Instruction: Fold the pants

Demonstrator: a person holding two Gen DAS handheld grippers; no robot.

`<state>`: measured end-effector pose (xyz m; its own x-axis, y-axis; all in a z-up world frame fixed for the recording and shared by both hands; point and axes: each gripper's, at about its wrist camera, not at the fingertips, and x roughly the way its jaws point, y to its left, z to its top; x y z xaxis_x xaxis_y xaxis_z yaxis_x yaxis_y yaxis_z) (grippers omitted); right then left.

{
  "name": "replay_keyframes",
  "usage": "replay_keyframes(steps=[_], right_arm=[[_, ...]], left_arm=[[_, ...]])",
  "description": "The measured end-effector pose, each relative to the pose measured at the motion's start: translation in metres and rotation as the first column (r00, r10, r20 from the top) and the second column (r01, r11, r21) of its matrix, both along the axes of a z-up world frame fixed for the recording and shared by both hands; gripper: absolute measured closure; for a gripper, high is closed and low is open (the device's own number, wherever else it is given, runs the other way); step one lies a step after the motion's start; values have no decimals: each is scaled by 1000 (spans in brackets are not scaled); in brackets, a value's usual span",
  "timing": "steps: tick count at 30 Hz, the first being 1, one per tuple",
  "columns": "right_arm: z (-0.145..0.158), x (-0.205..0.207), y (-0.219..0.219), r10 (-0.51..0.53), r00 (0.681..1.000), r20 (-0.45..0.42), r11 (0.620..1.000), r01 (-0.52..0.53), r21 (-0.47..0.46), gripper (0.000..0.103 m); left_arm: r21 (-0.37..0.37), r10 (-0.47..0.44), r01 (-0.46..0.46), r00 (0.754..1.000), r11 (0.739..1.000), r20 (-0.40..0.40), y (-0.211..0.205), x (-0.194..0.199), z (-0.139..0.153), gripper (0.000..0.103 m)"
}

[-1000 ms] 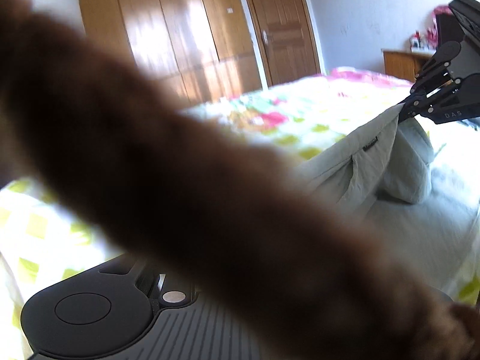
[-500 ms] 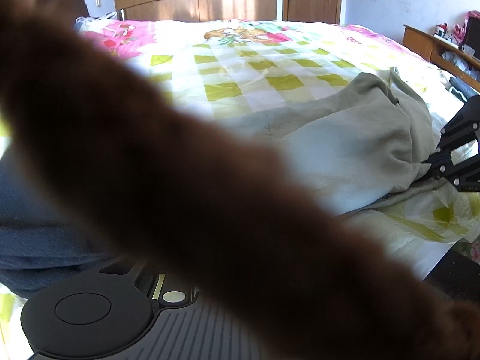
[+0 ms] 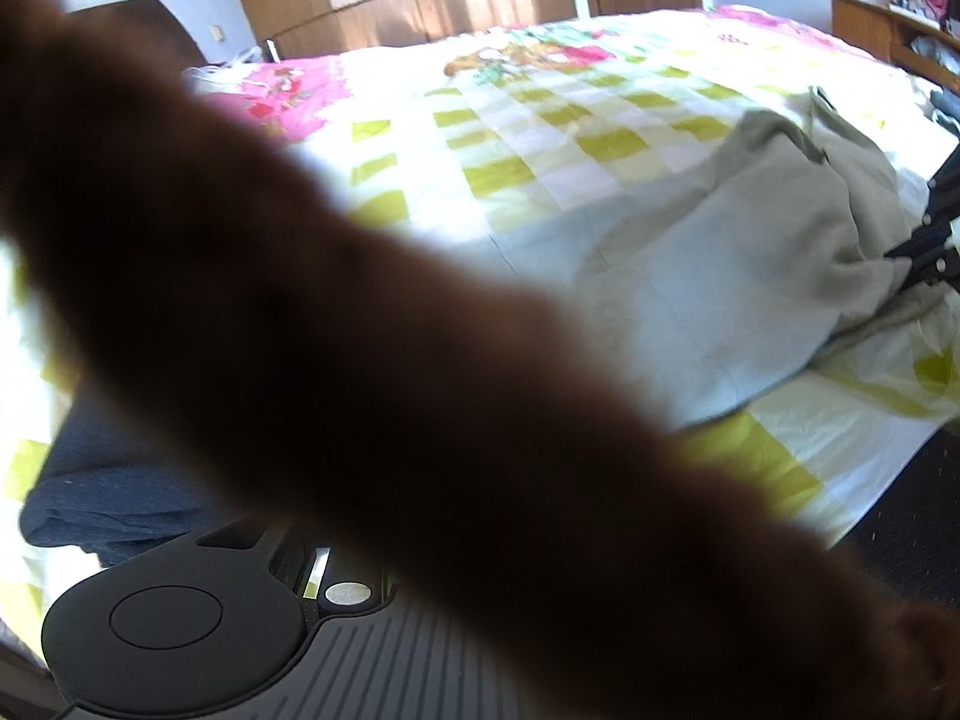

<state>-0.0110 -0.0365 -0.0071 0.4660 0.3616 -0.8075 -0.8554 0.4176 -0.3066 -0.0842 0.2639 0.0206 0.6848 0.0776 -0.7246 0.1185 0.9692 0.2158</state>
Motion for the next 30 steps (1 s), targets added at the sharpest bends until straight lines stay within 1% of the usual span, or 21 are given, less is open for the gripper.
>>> replay_keyframes(steps=[1, 3, 5, 7, 8, 11, 12, 14, 15, 17, 19, 20, 21, 23, 24, 26, 27, 28, 29, 30], right_arm=[[0, 3, -1, -14, 1000, -8, 1000, 14, -1, 78], [0, 6, -4, -39, 998, -40, 999, 39, 0, 78], [5, 9, -11, -64, 997, -47, 998, 65, 16, 78], [12, 16, -22, -112, 992, -54, 993, 114, 33, 78], [16, 21, -28, -138, 989, -58, 989, 141, 43, 78], [30, 42, -55, -243, 969, -55, 966, 246, 74, 78], [36, 53, -65, -289, 956, -51, 952, 293, 87, 78], [44, 79, -86, -386, 921, -51, 915, 389, 110, 76], [48, 92, -95, -435, 899, -57, 890, 438, 125, 71], [51, 123, -113, -524, 847, -92, 833, 532, 156, 65], [50, 154, -129, -583, 801, -139, 778, 599, 189, 65], [48, 171, -139, -613, 772, -166, 744, 636, 206, 64], [46, 186, -149, -643, 740, -197, 705, 673, 224, 61], [42, 213, -172, -693, 660, -291, 602, 751, 271, 60], [39, 227, -188, -702, 608, -371, 528, 794, 301, 60], [33, 247, -212, -677, 523, -518, 396, 852, 342, 58], [29, 255, -218, -661, 492, -566, 350, 870, 347, 56], [26, 263, -222, -655, 471, -591, 319, 881, 349, 55], [23, 270, -225, -660, 452, -601, 294, 890, 348, 54], [20, 275, -226, -669, 436, -602, 277, 898, 343, 53]], left_arm=[[-16, 6, -5, 1000, 1000, 23, 0, -1, 6, 76], [-97, -7, 13, 998, 995, 65, -5, 3, 19, 76], [-162, -57, 67, 996, 985, 69, -18, 13, 21, 76], [-166, -125, 131, 991, 977, 47, -37, 26, 12, 76], [-165, -164, 164, 986, 973, 17, -48, 34, 4, 76], [-170, -239, 227, 970, 959, -50, -70, 53, -14, 76], [-162, -246, 235, 968, 958, -53, -76, 57, -13, 76], [-174, -264, 256, 964, 951, -25, -84, 64, -2, 76], [-189, -273, 267, 962, 945, -5, -89, 68, 6, 76], [-217, -304, 300, 953, 929, 16, -105, 78, 17, 74], [-238, -363, 362, 931, 901, 40, -132, 91, 23, 73], [-246, -395, 395, 917, 885, 49, -147, 98, 24, 73], [-256, -424, 424, 904, 869, 57, -161, 104, 23, 73], [-292, -479, 477, 875, 829, 70, -191, 120, 19, 72], [-310, -500, 496, 863, 811, 71, -203, 127, 16, 71], [-335, -528, 518, 846, 787, 67, -224, 141, 7, 71], [-349, -536, 522, 842, 778, 63, -233, 147, 3, 71], [-364, -543, 524, 838, 770, 59, -240, 151, 0, 71], [-373, -550, 528, 833, 763, 57, -246, 154, -3, 71], [-370, -556, 536, 829, 759, 59, -252, 156, -5, 71]])
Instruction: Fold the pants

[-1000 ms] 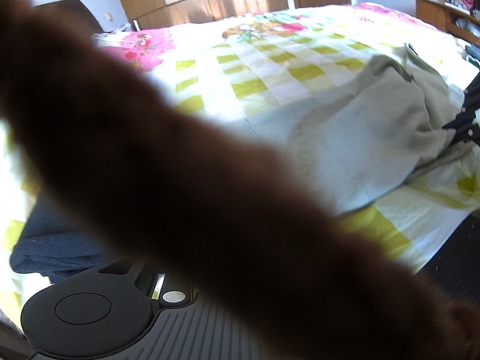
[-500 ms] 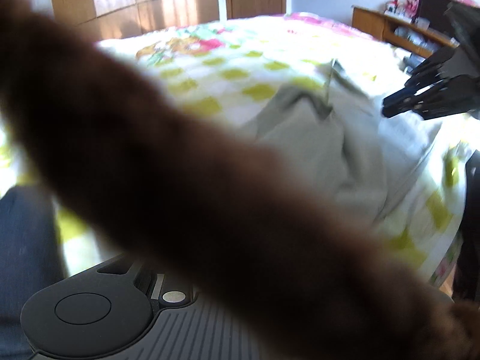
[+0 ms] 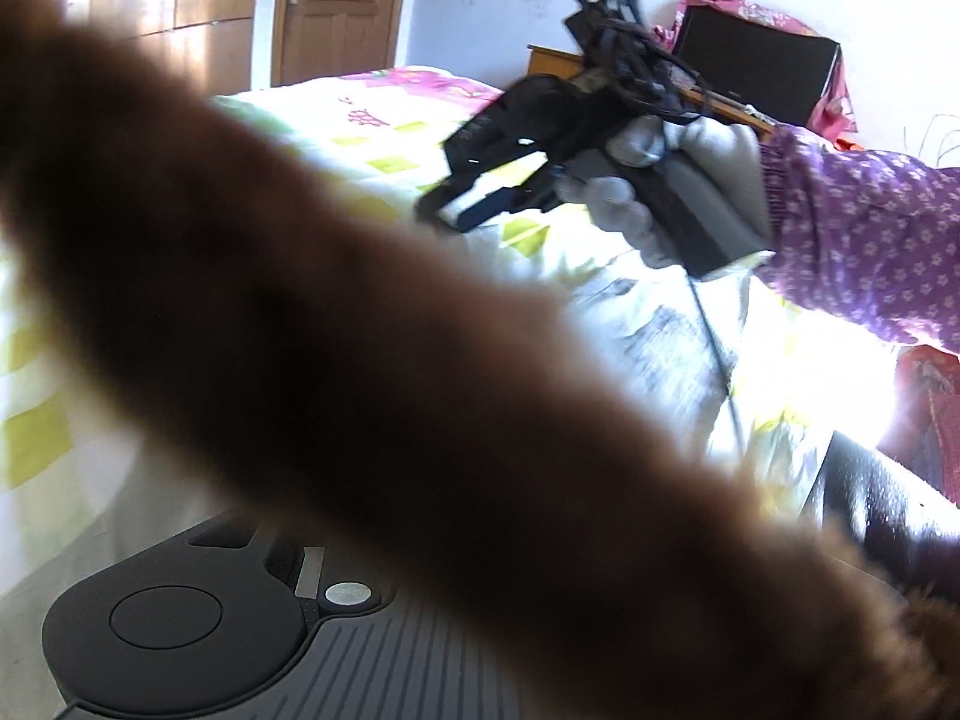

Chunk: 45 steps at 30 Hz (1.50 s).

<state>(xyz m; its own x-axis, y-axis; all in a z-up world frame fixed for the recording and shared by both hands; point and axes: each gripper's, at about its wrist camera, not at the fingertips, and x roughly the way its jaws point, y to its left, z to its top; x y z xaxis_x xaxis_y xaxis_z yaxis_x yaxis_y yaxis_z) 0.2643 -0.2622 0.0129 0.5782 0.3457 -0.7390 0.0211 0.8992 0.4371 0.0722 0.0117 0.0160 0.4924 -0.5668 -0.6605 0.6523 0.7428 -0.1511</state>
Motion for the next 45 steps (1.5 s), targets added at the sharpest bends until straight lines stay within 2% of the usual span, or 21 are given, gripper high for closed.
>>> replay_keyframes(steps=[7, 12, 17, 22, 23, 24, 25, 26, 28, 30, 33, 35, 37, 39, 41, 42, 45], right_arm=[[-23, 26, -16, -144, 985, -92, 978, 155, 139, 52], [-15, 25, -29, -211, 976, -50, 964, 216, 153, 48], [-30, 37, -37, -250, 960, -129, 937, 273, 220, 48], [-30, 36, -44, -320, 942, -100, 905, 335, 260, 48], [-29, 36, -46, -338, 936, -94, 904, 351, 242, 49], [-29, 37, -46, -350, 932, -93, 907, 362, 214, 67], [-28, 38, -47, -346, 934, -93, 913, 358, 195, 79], [-27, 38, -49, -336, 937, -97, 914, 349, 205, 82], [-19, 33, -53, -330, 942, -67, 915, 336, 222, 83], [5, 21, -61, -331, 943, 18, 926, 321, 200, 83], [47, -13, -87, -340, 930, 140, 924, 303, 232, 83], [72, -50, -111, -351, 913, 207, 922, 298, 247, 83], [83, -89, -136, -381, 894, 234, 913, 324, 249, 83], [78, -128, -161, -424, 879, 220, 897, 374, 236, 83], [60, -161, -177, -452, 869, 204, 890, 424, 166, 83], [46, -171, -183, -447, 876, 181, 894, 429, 133, 83], [-4, -189, -203, -490, 871, 39, 865, 480, 147, 82]], left_arm=[[69, -7, 4, 999, 998, 40, -29, 10, -10, 71], [59, -3, 1, 1000, 998, 24, -31, 13, -11, 68], [49, -9, 8, 1000, 999, 23, -36, 17, -16, 67], [47, -8, 7, 1000, 999, 25, -37, 18, -19, 67], [39, -6, 6, 1000, 999, 22, -36, 19, -19, 67], [35, -4, 3, 1000, 999, 21, -36, 20, -19, 67], [36, -4, 3, 1000, 999, 20, -37, 20, -19, 67], [42, -4, 3, 1000, 999, 22, -38, 21, -19, 68], [46, -2, 0, 999, 999, 32, -41, 21, -17, 68], [50, -1, -1, 999, 999, 37, -44, 23, -14, 68], [40, -7, 4, 997, 999, 77, -51, 20, 0, 67], [19, -25, 23, 994, 1000, 104, -58, 15, 11, 65], [4, -56, 56, 990, 998, 132, -69, 7, 19, 65], [-3, -93, 94, 987, 996, 132, -83, -1, 21, 67], [34, -141, 138, 982, 990, 121, -104, -9, 13, 67], [53, -164, 159, 981, 986, 104, -114, -12, 7, 67], [101, -215, 211, 976, 972, 35, -137, -21, -14, 67]])
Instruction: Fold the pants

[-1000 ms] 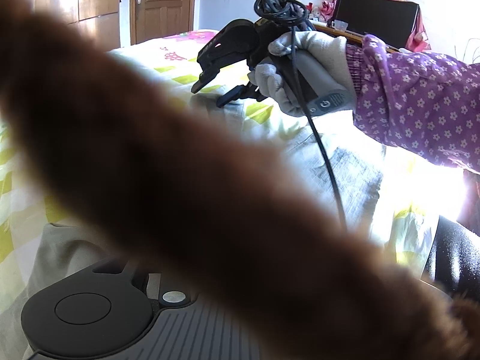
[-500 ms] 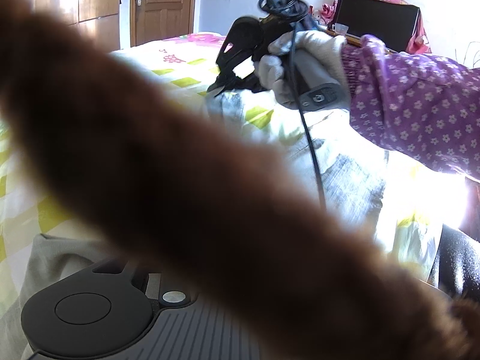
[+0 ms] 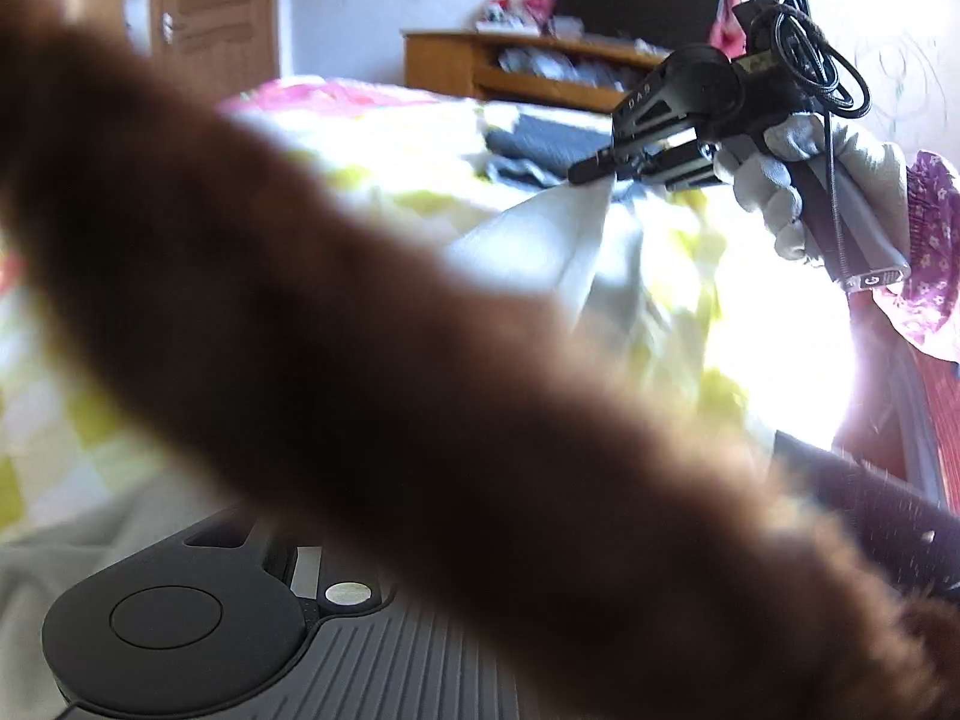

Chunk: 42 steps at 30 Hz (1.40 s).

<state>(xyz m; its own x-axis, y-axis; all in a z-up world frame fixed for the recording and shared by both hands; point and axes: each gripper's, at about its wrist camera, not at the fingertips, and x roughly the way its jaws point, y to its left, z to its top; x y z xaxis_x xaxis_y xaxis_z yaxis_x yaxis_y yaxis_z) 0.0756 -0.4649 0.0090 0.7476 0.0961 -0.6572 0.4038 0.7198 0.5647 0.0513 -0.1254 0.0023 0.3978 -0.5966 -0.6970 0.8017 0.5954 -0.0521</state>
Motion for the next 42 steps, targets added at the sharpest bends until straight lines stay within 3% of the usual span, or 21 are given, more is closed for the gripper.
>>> replay_keyframes(steps=[4, 7, 9, 11, 13, 15, 18, 20, 22, 23, 25, 26, 27, 30, 42], right_arm=[[-32, -11, -19, -52, 999, -8, 992, 53, 116, 80], [-34, -7, -24, -54, 999, 9, 990, 52, 135, 77], [-36, -3, -28, -42, 999, 25, 986, 38, 161, 66], [-38, 2, -29, -41, 999, 21, 983, 36, 182, 65], [-38, 7, -26, -42, 999, 0, 986, 41, 162, 83], [-33, 11, -25, -47, 999, -2, 989, 47, 138, 83], [-6, 12, -30, -42, 993, 111, 990, 26, 142, 83], [18, 2, -30, -28, 973, 229, 993, 0, 121, 83], [25, -10, -31, -23, 959, 282, 996, -1, 85, 83], [17, -13, -32, -22, 963, 270, 998, 3, 70, 83], [-12, -8, -37, -27, 992, 122, 999, 22, 48, 83], [-32, -8, -41, -51, 998, 44, 996, 47, 78, 83], [-44, -10, -44, -61, 998, 21, 992, 59, 115, 83], [-52, -16, -52, -90, 995, 46, 980, 81, 181, 81], [-35, -33, -60, -98, 995, 20, 987, 95, 131, 78]], left_arm=[[78, -30, 30, 1000, 996, 3, -15, -8, -12, 67], [87, -25, 25, 1000, 996, -2, -18, -6, -12, 67], [90, -21, 21, 1000, 996, -3, -20, -4, -11, 67], [91, -18, 19, 1000, 996, -5, -24, -3, -11, 67], [91, -16, 17, 1000, 996, -6, -27, -2, -12, 67], [92, -20, 20, 1000, 996, -4, -29, 0, -11, 67], [86, -24, 22, 1000, 996, 20, -32, 1, -2, 67], [71, -30, 27, 999, 997, 44, -33, -1, 7, 67], [61, -32, 29, 998, 998, 51, -34, -1, 11, 67], [59, -32, 30, 999, 998, 39, -35, 0, 8, 67], [80, -30, 30, 1000, 996, 3, -39, 2, -4, 67], [102, -31, 32, 999, 994, -16, -42, 1, -13, 67], [115, -35, 37, 999, 993, -20, -43, 0, -18, 67], [117, -35, 37, 999, 992, -20, -42, -2, -21, 67], [117, -32, 34, 999, 993, -15, -40, -1, -19, 67]])
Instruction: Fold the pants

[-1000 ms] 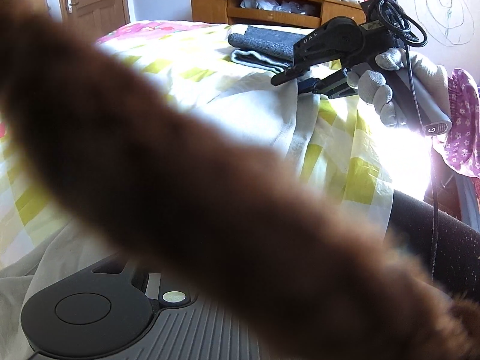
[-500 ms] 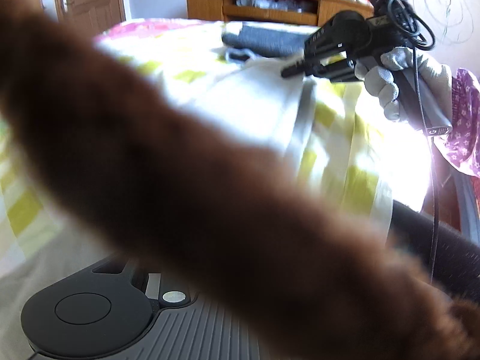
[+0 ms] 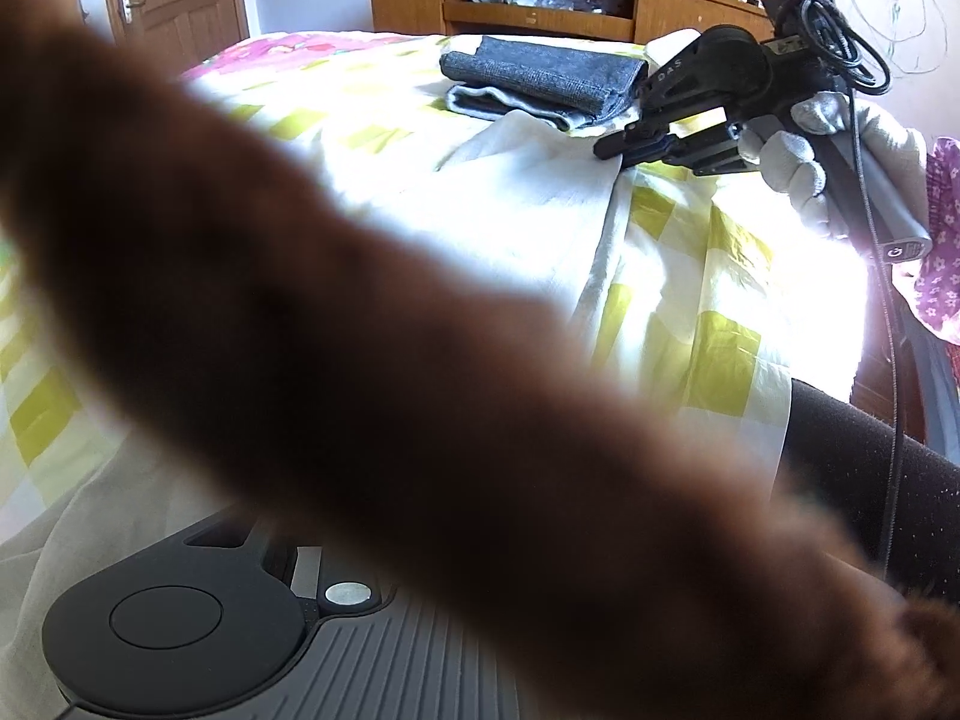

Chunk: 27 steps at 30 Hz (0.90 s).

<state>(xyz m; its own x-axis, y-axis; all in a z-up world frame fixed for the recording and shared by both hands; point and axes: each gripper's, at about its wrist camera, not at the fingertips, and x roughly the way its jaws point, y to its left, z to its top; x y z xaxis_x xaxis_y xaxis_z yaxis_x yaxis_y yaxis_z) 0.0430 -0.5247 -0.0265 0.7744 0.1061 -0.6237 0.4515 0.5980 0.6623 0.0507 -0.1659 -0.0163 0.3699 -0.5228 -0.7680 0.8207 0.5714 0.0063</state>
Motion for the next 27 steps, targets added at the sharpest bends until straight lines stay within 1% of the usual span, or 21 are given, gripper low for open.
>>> replay_keyframes(steps=[4, 6, 8, 10, 11, 12, 14, 17, 20, 21, 22, 24, 25, 27], right_arm=[[7, -7, 0, 4, 1000, -1, 999, -4, -31, 76], [5, 0, 2, 30, 999, -13, 999, -30, -14, 69], [1, 9, 5, 52, 998, -23, 999, -52, -3, 67], [-1, 16, 9, 56, 998, -42, 998, -57, -15, 67], [-1, 19, 11, 51, 997, -50, 998, -53, -27, 72], [1, 20, 12, 43, 998, -53, 998, -45, -37, 81], [4, 20, 10, 27, 999, -43, 999, -28, -26, 82], [18, 9, 1, -10, 1000, 16, 1000, 10, 2, 83], [31, -5, 0, -14, 997, 78, 1000, 14, -3, 83], [31, -5, 1, -4, 998, 68, 1000, 5, -15, 83], [27, -5, 1, -4, 999, 40, 1000, 5, -29, 83], [17, -4, -2, -8, 1000, 4, 1000, 8, -8, 83], [12, -4, -4, -16, 1000, -5, 1000, 16, 15, 83], [12, -4, -3, -15, 1000, -1, 1000, 15, 13, 83]], left_arm=[[-9, 4, -4, 1000, 1000, -3, 1, 0, 1, 67], [-7, 1, -1, 1000, 1000, -3, 0, 0, -1, 67], [-3, -1, 1, 1000, 1000, 2, -1, 0, -1, 67], [-9, 0, 0, 1000, 1000, -1, -1, 0, 0, 67], [-11, -1, 1, 1000, 1000, -1, 0, -1, 1, 67], [-10, -2, 2, 1000, 1000, 2, 0, -1, 1, 67], [-12, -7, 7, 1000, 1000, 9, 0, -3, 3, 67], [-24, -16, 17, 1000, 1000, 23, 0, -7, 7, 66], [-26, -22, 23, 998, 999, 51, 0, -12, 8, 66], [-15, -21, 22, 998, 1000, 61, -2, -13, 7, 66], [3, -18, 18, 997, 1000, 70, -3, -13, 5, 66], [41, -5, 2, 997, 999, 81, -5, -12, 0, 73], [48, 4, -8, 996, 999, 90, -5, -12, -1, 75], [52, 27, -32, 995, 998, 94, -3, -11, 0, 81]])
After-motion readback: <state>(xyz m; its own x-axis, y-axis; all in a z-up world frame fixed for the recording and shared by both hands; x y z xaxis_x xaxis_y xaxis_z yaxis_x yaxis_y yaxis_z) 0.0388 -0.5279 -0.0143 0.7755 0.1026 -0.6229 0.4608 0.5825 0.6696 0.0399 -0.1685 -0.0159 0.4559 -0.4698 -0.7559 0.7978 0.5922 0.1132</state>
